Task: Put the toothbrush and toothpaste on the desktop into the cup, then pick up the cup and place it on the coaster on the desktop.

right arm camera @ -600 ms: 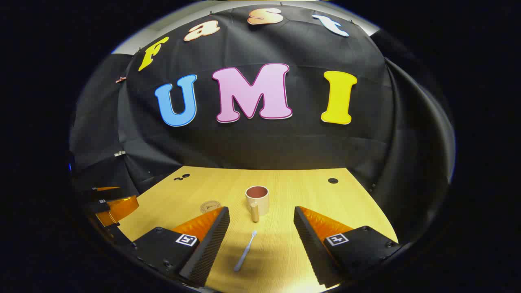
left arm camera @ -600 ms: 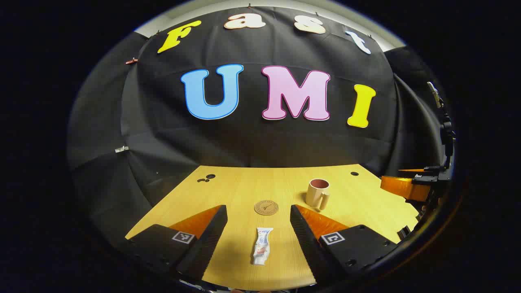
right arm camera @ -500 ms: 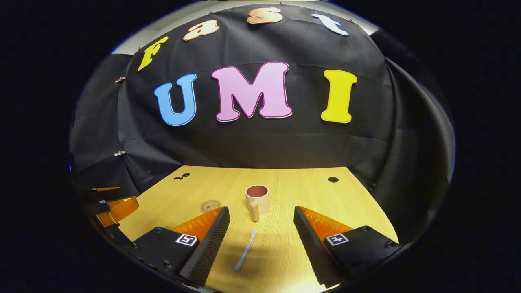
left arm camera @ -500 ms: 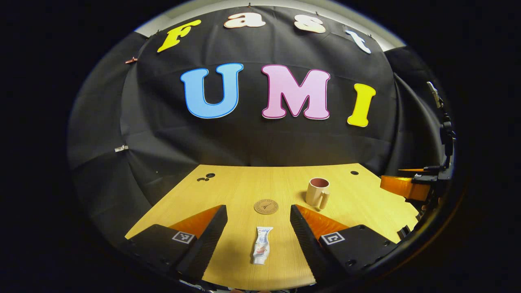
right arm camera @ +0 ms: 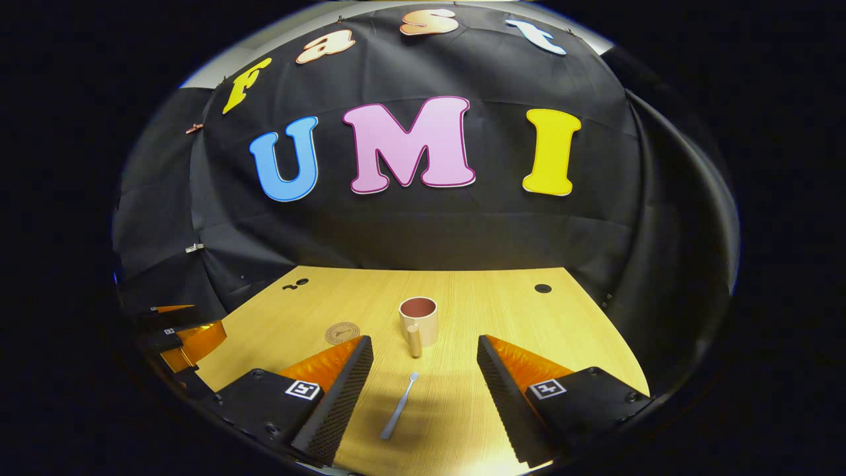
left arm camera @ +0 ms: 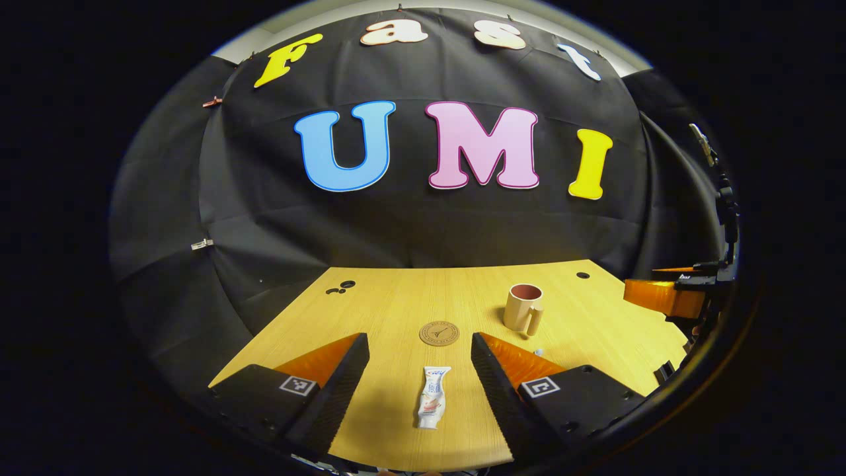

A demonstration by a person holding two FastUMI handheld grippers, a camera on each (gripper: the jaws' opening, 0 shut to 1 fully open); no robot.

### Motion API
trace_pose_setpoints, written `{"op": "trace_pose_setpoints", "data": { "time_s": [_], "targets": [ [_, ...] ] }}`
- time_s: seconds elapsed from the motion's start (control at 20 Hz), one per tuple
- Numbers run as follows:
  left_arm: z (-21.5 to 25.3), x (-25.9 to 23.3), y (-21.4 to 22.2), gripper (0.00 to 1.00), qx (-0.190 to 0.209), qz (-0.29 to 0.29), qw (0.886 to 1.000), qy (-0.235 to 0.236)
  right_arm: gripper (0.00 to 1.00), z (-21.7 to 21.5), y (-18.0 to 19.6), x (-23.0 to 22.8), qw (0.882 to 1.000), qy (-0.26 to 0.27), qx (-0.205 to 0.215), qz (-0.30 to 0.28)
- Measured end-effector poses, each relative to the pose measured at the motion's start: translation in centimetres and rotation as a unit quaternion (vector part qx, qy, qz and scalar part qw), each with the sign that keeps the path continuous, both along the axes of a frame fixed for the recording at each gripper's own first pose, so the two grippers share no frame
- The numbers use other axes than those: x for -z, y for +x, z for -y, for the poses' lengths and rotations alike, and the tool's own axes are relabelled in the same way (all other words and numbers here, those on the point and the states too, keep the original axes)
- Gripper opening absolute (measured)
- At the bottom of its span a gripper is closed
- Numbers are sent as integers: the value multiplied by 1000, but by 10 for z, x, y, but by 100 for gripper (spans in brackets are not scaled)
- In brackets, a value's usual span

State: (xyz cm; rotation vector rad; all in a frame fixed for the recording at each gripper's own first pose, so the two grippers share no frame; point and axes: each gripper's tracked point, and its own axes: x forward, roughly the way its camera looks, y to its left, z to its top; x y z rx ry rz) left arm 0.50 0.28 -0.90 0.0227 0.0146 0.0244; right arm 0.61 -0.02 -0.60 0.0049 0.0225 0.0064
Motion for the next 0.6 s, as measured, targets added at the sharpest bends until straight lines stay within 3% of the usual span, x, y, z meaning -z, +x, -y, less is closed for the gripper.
{"op": "trace_pose_setpoints", "data": {
  "time_s": [0.25,0.6],
  "targets": [
    [1,8,7,97,8,-18,1000,-13,97,0,2,5,1000,0,-2,-8],
    [10,46,41,97,50,-113,992,-25,97,25,29,4,1000,3,11,-21]
  ]
}}
